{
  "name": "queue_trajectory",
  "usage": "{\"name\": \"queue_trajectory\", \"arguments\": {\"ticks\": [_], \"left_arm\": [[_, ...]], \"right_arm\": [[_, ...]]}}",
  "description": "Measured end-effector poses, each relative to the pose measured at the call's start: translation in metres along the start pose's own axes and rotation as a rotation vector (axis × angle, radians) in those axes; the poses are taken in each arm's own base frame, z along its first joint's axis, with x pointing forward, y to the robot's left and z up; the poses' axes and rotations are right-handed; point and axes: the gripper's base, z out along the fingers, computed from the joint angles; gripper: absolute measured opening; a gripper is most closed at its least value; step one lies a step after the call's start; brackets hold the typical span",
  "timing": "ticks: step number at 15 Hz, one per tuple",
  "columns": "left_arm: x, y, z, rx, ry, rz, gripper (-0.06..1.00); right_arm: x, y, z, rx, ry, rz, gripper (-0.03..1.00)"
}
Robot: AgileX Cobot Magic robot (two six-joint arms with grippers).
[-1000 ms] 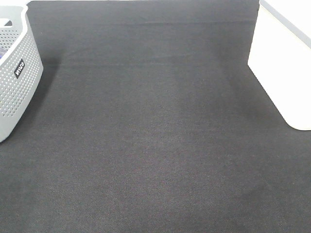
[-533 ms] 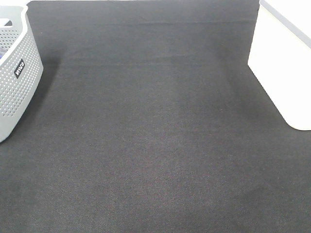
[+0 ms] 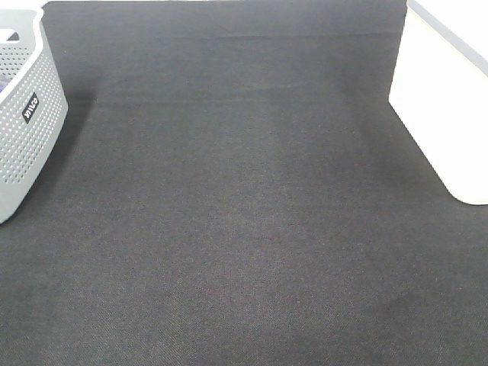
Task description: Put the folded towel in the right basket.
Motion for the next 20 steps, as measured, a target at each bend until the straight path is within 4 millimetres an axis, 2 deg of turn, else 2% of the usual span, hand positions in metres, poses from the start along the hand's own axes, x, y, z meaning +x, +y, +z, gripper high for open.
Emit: {"name": "queue_trajectory", "arguments": {"ticks": [5,10,20], "left_arm": [[0.000,0.000,0.000,0.000,0.000,0.000,0.87],[0.000,0.000,0.000,0.000,0.000,0.000,0.87],[0.000,0.000,0.000,0.000,0.000,0.000,0.87]], "right_arm": [[0.000,0.000,-0.001,0.000,-0.004,0.000,0.79],[0.009,0.001,-0.013,0.004,-0.107,-0.007,0.79],[0.009,0.001,-0.013,0.000,-0.108,-0.005,0.79]]}}
